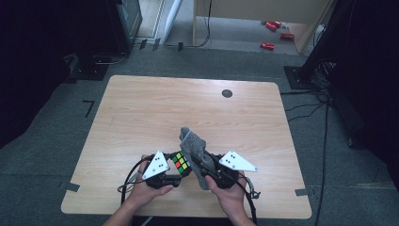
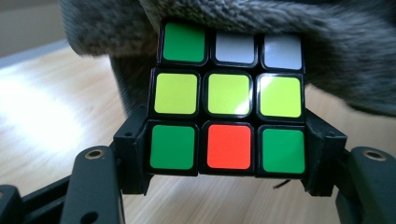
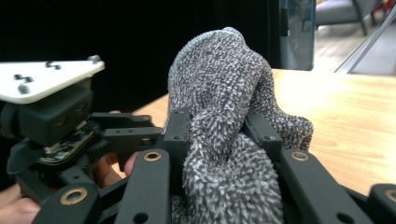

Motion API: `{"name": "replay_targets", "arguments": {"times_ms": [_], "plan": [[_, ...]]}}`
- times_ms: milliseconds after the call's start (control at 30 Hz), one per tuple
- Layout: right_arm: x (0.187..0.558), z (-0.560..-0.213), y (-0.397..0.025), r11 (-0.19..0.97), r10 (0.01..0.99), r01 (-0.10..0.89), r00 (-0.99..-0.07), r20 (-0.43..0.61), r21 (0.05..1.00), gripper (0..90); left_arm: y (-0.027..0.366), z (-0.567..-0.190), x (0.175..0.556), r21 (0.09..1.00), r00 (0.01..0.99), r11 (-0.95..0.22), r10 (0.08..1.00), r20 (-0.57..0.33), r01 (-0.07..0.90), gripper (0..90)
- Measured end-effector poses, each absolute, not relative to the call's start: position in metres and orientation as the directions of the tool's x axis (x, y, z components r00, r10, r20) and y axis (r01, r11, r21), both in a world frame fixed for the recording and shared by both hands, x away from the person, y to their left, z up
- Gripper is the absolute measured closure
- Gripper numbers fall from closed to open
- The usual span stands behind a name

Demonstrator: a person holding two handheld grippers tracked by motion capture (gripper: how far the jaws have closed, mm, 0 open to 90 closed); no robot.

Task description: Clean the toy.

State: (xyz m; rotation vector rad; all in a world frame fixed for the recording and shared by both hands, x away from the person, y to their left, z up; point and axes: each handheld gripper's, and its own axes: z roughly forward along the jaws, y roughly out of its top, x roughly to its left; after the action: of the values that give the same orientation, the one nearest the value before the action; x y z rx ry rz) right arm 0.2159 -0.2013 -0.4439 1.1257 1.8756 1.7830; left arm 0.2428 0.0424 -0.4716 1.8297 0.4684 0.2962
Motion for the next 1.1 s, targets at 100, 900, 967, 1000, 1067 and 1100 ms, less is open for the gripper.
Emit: {"name": "replay_targets", "arguments": {"times_ms": [100,900,967,1000,1067,1100], "plan": [[0.225,-0.450,-0.213,-0.110,0.744,0.360,-0.588,0.317,0.926,67.7,0.049,-0.466,0.245,0.963,0.888,-0.204,0.455,-0.065,0.175,34.3],[0.218,-0.437,-0.207,-0.157,0.662,0.378,-0.645,0.381,0.912,67.2,0.044,-0.471,0.246,0.949,0.875,-0.263,0.483,-0.028,0.176,34.4],[0.214,-0.432,-0.201,-0.150,0.654,0.370,-0.659,0.372,0.917,67.0,0.045,-0.469,0.246,0.954,0.879,-0.240,0.474,-0.044,0.178,34.4],[0.214,-0.433,-0.202,-0.166,0.648,0.373,-0.656,0.386,0.913,67.0,0.047,-0.468,0.246,0.957,0.881,-0.227,0.470,-0.055,0.182,34.4],[0.219,-0.437,-0.208,-0.183,0.657,0.395,-0.632,0.410,0.900,67.2,0.050,-0.466,0.247,0.963,0.883,-0.193,0.462,-0.082,0.191,34.4],[0.223,-0.442,-0.212,-0.180,0.682,0.404,-0.606,0.410,0.897,67.3,0.051,-0.465,0.247,0.963,0.882,-0.183,0.463,-0.091,0.195,34.4]]}}
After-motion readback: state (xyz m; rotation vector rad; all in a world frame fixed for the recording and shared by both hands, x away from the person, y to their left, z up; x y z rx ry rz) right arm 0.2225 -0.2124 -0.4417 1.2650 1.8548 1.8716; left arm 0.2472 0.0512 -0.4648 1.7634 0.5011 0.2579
